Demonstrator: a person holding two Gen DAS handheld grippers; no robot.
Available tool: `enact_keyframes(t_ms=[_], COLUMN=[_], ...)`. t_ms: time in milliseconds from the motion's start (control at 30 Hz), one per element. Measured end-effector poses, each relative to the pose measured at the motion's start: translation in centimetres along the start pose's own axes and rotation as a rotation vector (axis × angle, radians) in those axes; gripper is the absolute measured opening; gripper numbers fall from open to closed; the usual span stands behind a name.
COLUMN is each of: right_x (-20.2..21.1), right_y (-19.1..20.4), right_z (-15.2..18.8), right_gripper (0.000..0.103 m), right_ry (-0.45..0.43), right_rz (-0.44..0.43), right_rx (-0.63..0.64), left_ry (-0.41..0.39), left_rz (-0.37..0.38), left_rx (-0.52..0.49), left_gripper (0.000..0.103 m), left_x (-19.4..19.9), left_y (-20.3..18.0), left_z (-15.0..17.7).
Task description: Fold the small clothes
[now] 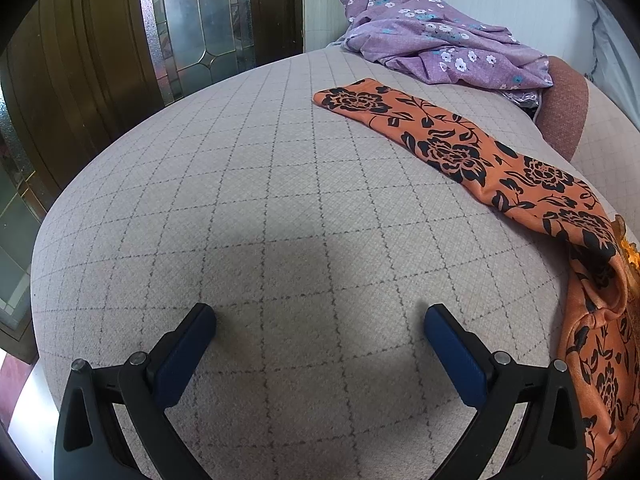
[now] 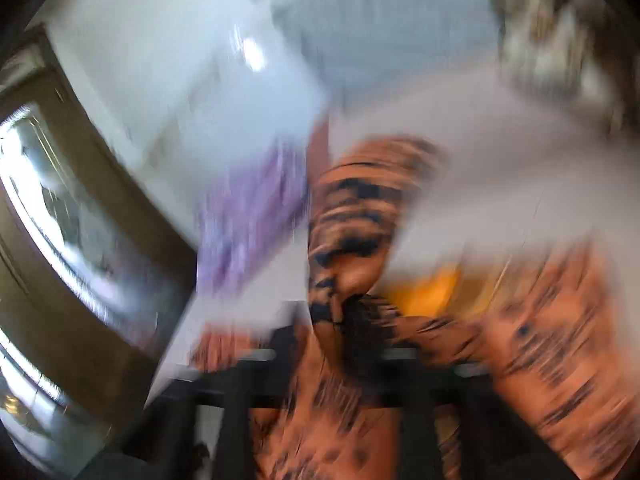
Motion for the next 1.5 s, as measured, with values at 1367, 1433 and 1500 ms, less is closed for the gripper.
enact_keyframes(t_ms=[1367,1433,1500], right_x=[8.7,9.0,9.4], right_y=[-14.9,-14.9,-14.8], right_z=[9.1,7.8,6.7], right_gripper=[0.092,0.092,0.092], right_ry=[0.038,0.006,-0.022], right_rz=[0.003,-0.005,-0.003], right_rx=[-0.321,-0.320,-0.302], left_ry=[0.239,0.212,0.355], left_rz=[0.491,0.486,0.425], left_rx=[-0.329,-0.250,-0.200], left_gripper=[0.005,0.005,0.006], left_x=[4.8,5.8,3.6], left_y=[-26.4,-24.2,-22.2], left_z=[-1.3,-1.4,1.9])
Point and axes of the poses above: each gripper's, at about its wrist camera, not at the fingertips, and x roughly against the way its jaws point, y to its left, z to its underside, the point moved 9 cm from there along -x, roughly the way its jaws point, and after that the axes turned 4 degrees about -y, right-handed, at the moved point
